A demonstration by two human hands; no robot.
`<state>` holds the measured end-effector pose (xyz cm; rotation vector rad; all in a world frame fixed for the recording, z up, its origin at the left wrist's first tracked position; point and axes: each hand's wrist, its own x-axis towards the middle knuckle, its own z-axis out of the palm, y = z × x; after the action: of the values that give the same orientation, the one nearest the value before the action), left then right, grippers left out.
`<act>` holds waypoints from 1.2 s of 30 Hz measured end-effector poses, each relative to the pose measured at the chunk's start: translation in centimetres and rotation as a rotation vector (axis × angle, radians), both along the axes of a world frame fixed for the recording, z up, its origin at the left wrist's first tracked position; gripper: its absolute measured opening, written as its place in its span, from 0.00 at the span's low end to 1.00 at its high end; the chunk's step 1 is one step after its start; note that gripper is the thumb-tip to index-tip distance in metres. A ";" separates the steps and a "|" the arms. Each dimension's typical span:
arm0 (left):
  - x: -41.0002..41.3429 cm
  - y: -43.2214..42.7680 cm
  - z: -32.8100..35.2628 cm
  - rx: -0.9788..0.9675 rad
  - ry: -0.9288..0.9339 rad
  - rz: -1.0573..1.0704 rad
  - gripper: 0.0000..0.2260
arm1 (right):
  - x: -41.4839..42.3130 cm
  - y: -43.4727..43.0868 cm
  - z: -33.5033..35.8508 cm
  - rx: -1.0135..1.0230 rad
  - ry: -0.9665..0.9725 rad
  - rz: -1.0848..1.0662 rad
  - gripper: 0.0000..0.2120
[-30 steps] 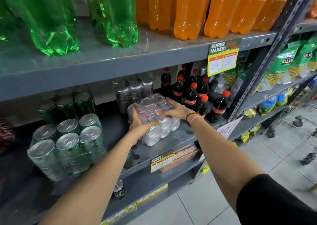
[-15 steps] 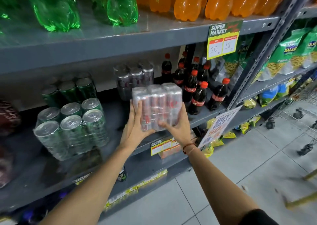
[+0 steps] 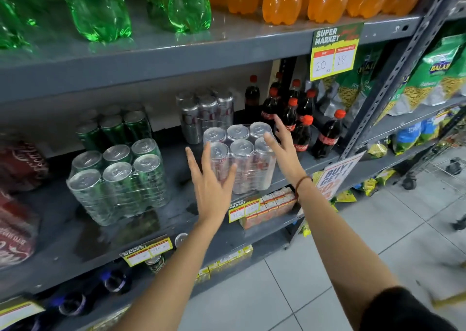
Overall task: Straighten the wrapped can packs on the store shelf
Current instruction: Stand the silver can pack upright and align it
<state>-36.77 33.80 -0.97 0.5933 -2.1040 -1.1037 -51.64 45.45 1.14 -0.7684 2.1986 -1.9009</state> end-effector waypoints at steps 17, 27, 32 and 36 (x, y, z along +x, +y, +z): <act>-7.6 -7.0 3.5 0.205 -0.255 -0.319 0.16 | 7.2 -2.2 -1.0 0.068 0.015 -0.370 0.20; -4.8 -3.5 4.3 0.402 0.067 0.252 0.15 | 6.6 -2.2 1.1 -0.059 -0.028 -0.329 0.19; -2.0 6.7 1.0 0.377 0.035 0.173 0.44 | -0.7 -5.1 3.6 0.214 0.046 -0.023 0.23; -3.7 7.5 0.5 0.309 -0.095 0.153 0.53 | -3.4 -7.1 2.9 0.516 0.089 0.220 0.23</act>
<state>-40.50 41.31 -0.42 0.9537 -1.9409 -1.3448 -55.00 38.40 4.03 -0.9517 2.3812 -1.1427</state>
